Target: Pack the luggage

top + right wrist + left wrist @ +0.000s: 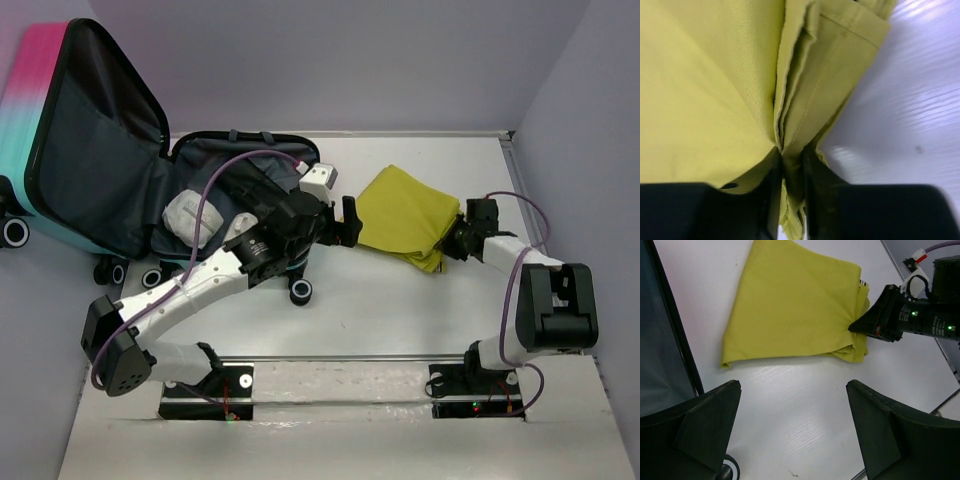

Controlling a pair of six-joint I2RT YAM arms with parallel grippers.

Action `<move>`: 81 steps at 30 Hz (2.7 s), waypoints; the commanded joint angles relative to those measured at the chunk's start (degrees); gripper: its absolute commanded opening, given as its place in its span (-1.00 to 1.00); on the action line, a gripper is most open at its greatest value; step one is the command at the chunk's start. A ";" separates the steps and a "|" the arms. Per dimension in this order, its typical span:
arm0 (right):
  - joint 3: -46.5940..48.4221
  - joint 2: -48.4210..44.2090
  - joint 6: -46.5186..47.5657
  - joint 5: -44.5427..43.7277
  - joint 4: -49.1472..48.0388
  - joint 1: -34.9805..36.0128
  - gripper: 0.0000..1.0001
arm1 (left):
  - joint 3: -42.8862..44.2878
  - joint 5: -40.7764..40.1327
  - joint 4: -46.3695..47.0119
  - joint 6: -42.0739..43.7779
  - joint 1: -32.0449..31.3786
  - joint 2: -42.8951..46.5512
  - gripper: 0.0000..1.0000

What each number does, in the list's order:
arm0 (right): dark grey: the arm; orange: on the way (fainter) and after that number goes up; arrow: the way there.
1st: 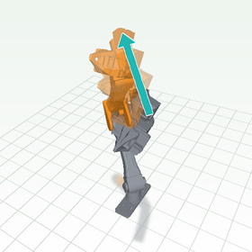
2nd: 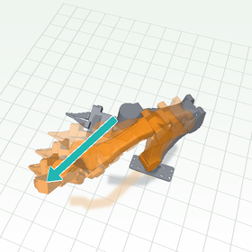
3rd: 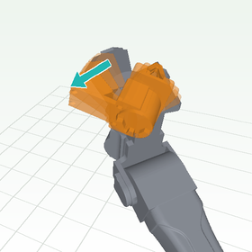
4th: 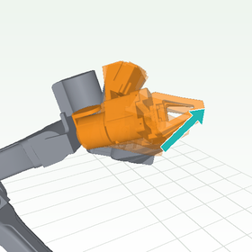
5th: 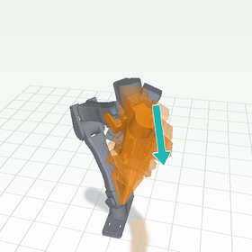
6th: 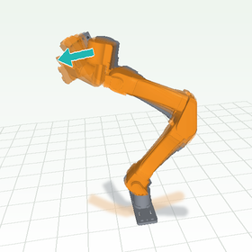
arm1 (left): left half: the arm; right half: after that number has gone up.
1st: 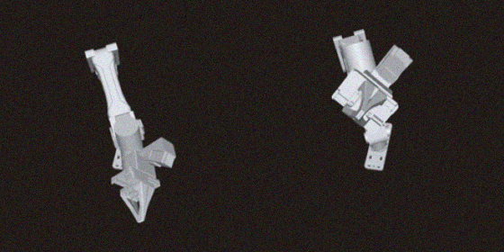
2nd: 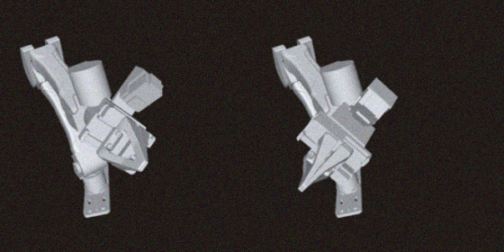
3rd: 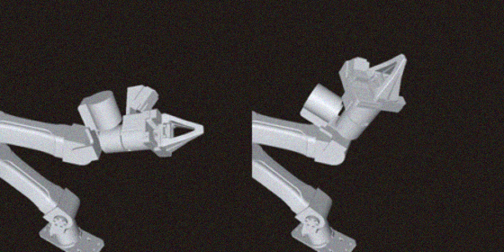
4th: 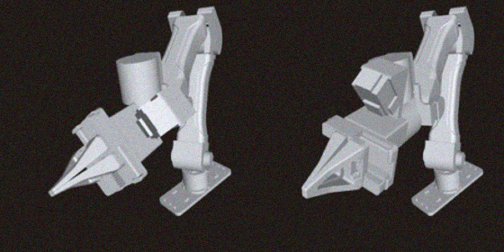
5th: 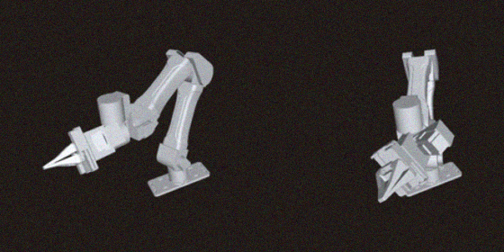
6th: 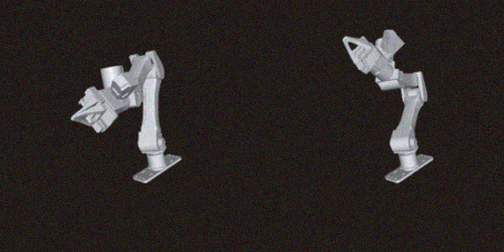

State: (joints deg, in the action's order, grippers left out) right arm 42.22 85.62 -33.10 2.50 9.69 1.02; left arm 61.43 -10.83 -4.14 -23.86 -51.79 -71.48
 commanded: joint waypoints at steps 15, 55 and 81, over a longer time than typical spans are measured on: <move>-0.74 -12.14 6.03 -12.42 4.54 -8.93 1.00 | 35.39 -7.79 -6.93 6.80 0.02 -36.69 0.98; -3.99 -12.42 5.24 1.52 -2.66 -11.91 0.99 | 63.73 14.60 -13.96 8.92 10.75 -65.98 0.98; -3.28 -6.96 2.87 3.30 -5.48 -11.91 -0.86 | 63.90 23.22 -10.19 5.05 12.15 -72.65 0.53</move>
State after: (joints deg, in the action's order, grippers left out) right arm 38.98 82.39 -30.85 7.73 4.23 -11.14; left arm 125.23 8.62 -17.50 -17.04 -39.70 -143.50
